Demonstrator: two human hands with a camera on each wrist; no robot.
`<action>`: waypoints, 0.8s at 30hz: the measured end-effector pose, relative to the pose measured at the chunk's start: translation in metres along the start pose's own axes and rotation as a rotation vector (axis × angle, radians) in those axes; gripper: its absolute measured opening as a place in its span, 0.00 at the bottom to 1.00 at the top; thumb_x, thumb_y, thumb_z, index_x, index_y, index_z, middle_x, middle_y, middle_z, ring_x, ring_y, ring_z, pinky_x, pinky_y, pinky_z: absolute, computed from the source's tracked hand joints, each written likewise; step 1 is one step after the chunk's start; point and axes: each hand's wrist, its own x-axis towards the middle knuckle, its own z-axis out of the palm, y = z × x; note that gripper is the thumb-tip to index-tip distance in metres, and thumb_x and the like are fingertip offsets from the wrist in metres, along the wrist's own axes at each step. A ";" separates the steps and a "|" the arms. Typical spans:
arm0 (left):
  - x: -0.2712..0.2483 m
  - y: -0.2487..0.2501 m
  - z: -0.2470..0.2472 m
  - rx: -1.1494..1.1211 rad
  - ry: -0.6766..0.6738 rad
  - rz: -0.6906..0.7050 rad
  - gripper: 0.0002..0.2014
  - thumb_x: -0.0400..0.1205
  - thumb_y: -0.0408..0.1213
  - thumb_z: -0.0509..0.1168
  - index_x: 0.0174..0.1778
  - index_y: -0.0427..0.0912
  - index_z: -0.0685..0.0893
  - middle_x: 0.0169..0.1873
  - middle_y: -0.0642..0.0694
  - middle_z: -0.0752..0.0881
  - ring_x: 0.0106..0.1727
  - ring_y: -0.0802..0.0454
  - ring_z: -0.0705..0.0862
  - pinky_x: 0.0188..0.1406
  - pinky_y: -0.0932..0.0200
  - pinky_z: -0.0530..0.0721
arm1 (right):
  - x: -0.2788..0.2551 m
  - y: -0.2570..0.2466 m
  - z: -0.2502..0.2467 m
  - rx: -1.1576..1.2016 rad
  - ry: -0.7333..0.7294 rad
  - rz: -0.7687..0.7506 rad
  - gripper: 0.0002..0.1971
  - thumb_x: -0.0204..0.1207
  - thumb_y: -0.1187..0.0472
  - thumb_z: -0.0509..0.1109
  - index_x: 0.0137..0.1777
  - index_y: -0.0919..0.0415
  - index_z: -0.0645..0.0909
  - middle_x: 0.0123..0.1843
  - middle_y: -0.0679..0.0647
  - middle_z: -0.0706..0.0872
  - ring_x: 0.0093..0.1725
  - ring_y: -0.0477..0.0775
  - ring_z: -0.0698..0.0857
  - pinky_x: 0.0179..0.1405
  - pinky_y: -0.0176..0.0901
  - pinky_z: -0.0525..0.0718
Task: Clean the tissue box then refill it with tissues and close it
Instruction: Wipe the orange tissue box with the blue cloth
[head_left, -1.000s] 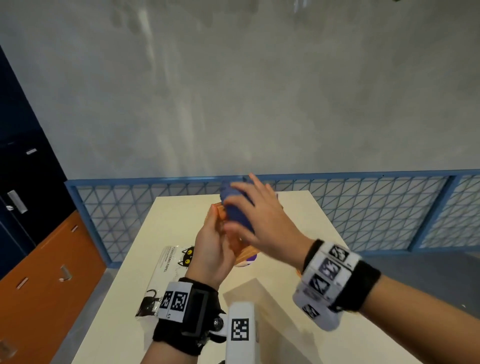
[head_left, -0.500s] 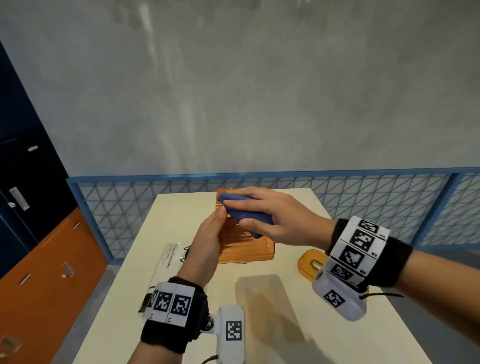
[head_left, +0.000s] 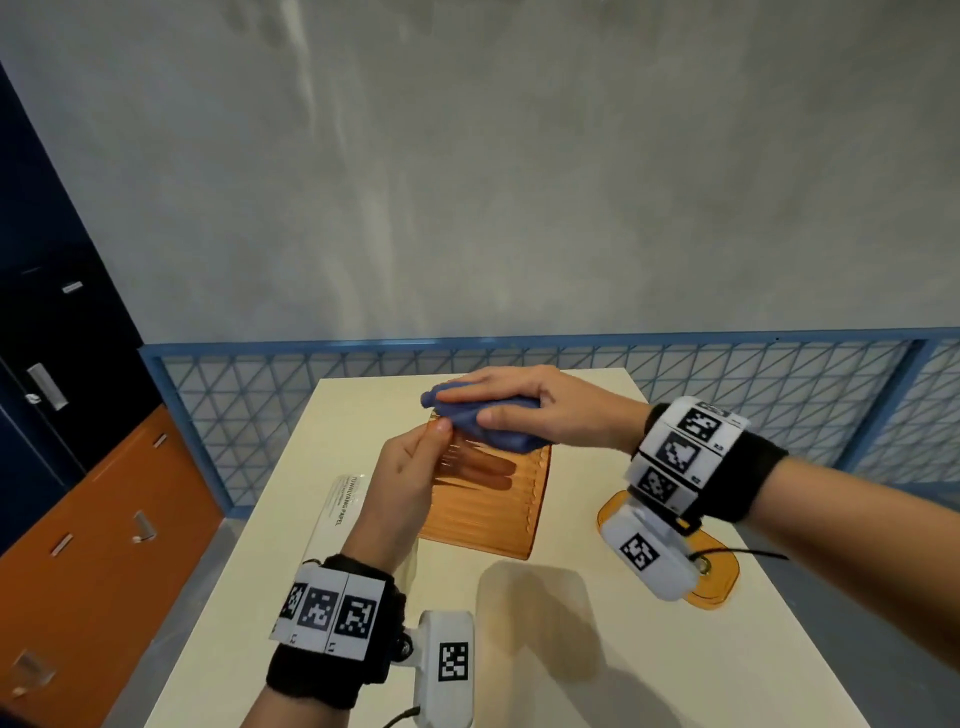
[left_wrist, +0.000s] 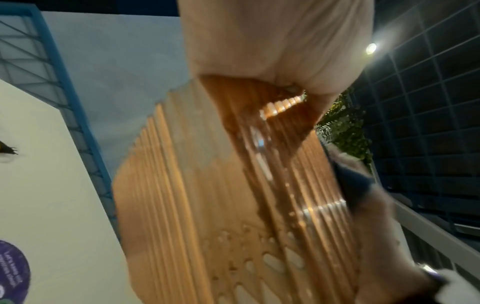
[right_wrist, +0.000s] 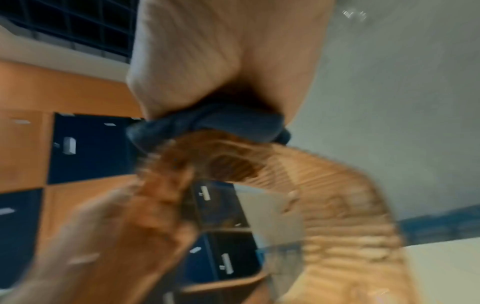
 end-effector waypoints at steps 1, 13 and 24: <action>-0.004 0.002 0.003 0.012 -0.032 -0.002 0.19 0.88 0.36 0.51 0.41 0.39 0.86 0.30 0.43 0.92 0.33 0.49 0.90 0.40 0.56 0.87 | 0.002 0.005 -0.004 0.010 0.000 0.061 0.18 0.83 0.60 0.60 0.72 0.49 0.76 0.70 0.39 0.76 0.59 0.23 0.76 0.59 0.18 0.72; -0.005 -0.001 0.012 0.052 -0.075 0.051 0.14 0.78 0.45 0.55 0.39 0.44 0.85 0.28 0.50 0.88 0.31 0.60 0.84 0.34 0.65 0.80 | -0.015 -0.008 0.008 0.033 0.085 -0.072 0.18 0.81 0.59 0.64 0.69 0.45 0.77 0.69 0.32 0.75 0.65 0.27 0.74 0.62 0.17 0.73; -0.012 -0.014 0.038 -0.843 -0.017 -0.575 0.32 0.82 0.59 0.51 0.50 0.35 0.89 0.39 0.31 0.91 0.36 0.38 0.91 0.29 0.47 0.89 | -0.044 0.022 0.054 -0.236 0.264 -0.226 0.20 0.75 0.52 0.68 0.68 0.47 0.80 0.73 0.42 0.78 0.69 0.38 0.77 0.66 0.30 0.77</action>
